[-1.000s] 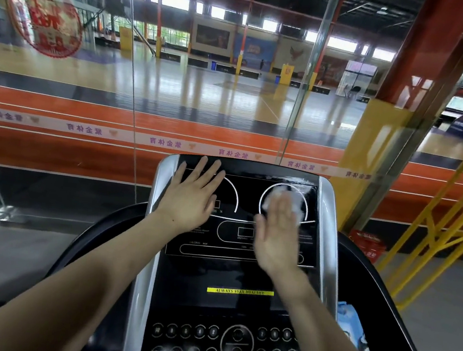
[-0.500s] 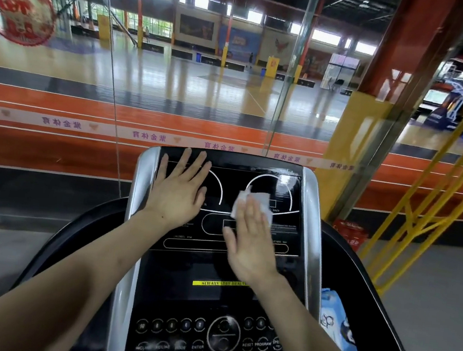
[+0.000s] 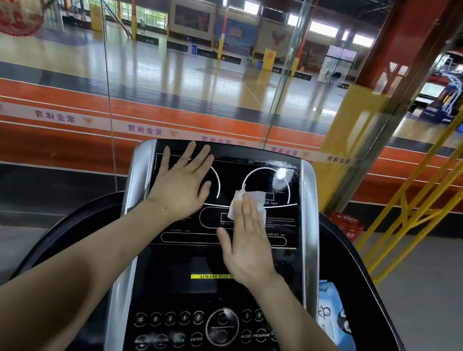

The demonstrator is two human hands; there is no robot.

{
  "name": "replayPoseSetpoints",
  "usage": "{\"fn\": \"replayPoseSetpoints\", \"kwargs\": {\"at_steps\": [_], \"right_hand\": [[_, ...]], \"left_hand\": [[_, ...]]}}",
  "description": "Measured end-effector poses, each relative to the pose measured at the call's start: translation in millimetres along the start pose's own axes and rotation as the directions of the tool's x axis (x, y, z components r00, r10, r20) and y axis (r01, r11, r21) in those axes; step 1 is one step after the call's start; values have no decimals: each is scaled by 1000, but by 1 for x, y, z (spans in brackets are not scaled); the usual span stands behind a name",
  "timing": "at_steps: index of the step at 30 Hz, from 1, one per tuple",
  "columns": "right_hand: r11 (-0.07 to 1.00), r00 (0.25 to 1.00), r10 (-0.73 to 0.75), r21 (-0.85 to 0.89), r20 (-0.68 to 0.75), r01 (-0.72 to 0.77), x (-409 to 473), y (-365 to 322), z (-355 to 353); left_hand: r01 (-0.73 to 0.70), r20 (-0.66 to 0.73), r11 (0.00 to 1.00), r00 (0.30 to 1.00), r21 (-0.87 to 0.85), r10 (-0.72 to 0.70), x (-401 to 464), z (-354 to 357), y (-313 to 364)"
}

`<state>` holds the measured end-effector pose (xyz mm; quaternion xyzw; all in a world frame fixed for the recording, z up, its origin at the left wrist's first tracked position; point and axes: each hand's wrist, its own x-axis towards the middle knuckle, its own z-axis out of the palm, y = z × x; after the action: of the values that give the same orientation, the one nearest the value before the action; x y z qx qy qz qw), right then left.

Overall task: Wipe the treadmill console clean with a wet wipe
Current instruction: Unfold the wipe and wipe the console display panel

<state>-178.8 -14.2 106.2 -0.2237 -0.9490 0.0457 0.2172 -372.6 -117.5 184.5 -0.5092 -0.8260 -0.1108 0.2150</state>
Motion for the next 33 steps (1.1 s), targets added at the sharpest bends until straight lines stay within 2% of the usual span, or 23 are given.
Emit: {"fn": "replayPoseSetpoints", "kwargs": {"at_steps": [4,7,10,12,14,16,18,21,24,26,30,33], "right_hand": [[995,995,97,-30,6,-97,-12,37,-15],[973,971,230,43,-65,-228,-17,60,-19],[958,959,274,107,-67,-266,-16,49,-11],[974,980,199,111,-20,-196,-19,28,-5],[995,998,62,83,3,-62,-26,14,1],[999,1000,-8,35,20,7,-30,19,-1],[1000,1000,-2,-4,14,2,-35,41,-6],[991,991,131,-10,-14,-131,-46,70,-8],[977,975,214,31,-53,-213,-45,57,2],[988,988,149,38,-43,-147,-40,29,7],[996,998,-62,-56,13,63,-43,-1,19],[994,999,-38,-106,22,40,-52,34,13]], "left_hand": [[1,18,1000,1000,1,-1,-1,-1,-1],[0,14,1000,1000,1,0,-1,-2,-1],[4,5,1000,1000,4,-4,-2,1,0],[0,-6,1000,1000,-2,0,-2,3,1],[-4,-20,1000,1000,-7,4,-1,3,0],[-5,-22,1000,1000,-12,4,-1,3,-1],[-10,-18,1000,1000,-13,10,-1,3,-1],[-15,-13,1000,1000,-21,15,-2,2,-2],[-16,-10,1000,1000,-12,16,-2,2,-2],[-18,-16,1000,1000,-4,18,-2,3,-2],[-29,-30,1000,999,-2,29,-3,4,-4],[-43,-16,999,999,13,43,-3,3,-7]]}}
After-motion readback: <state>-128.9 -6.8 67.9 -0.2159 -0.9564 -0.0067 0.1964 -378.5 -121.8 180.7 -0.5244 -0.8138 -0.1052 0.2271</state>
